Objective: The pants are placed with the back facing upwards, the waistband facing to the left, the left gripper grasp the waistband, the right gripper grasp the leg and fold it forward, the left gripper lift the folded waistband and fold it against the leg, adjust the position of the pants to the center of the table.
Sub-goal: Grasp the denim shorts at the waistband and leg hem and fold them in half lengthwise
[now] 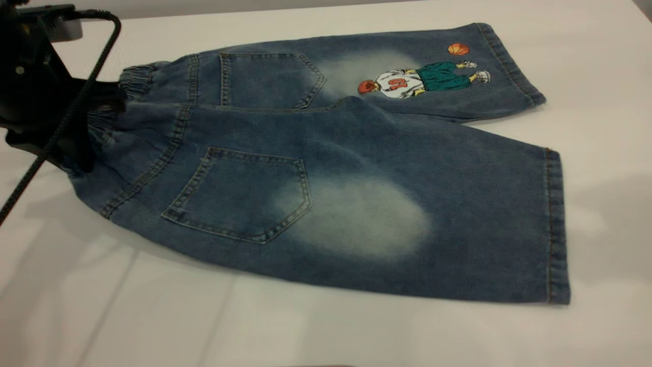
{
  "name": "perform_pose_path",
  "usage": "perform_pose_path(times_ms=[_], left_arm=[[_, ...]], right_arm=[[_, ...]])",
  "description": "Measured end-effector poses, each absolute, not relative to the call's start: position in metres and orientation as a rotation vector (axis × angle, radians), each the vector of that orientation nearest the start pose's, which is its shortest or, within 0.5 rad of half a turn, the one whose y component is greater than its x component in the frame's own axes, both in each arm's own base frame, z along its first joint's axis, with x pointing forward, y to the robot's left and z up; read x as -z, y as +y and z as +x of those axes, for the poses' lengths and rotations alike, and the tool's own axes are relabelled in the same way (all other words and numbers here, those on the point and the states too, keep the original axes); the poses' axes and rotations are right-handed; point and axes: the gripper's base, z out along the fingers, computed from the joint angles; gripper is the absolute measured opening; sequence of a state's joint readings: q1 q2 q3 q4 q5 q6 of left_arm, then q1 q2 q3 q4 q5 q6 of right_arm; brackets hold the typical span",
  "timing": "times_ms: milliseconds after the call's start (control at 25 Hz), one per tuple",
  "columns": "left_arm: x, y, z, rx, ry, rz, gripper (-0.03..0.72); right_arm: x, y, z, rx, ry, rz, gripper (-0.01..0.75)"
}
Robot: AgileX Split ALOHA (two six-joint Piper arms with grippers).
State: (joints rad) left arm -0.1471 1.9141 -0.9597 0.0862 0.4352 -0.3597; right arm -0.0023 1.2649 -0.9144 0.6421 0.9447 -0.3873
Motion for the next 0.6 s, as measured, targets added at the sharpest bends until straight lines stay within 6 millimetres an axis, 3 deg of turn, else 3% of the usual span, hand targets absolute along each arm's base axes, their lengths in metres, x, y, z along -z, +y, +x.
perform_pose_path(times_ms=[160,360,600], left_arm=[[-0.117,-0.046,0.337,0.027,2.862,-0.184,0.086],[-0.121,-0.047,0.341,0.028,2.848,-0.163,0.086],[-0.122,-0.047,0.343,0.026,2.847,-0.149,0.086]], right_arm=[[-0.262,0.077,0.247,-0.73,2.697,-0.283,0.578],[-0.223,0.122,0.246,-0.703,2.845,-0.539,0.578],[-0.18,0.137,0.247,-0.55,3.046,-0.605,0.578]])
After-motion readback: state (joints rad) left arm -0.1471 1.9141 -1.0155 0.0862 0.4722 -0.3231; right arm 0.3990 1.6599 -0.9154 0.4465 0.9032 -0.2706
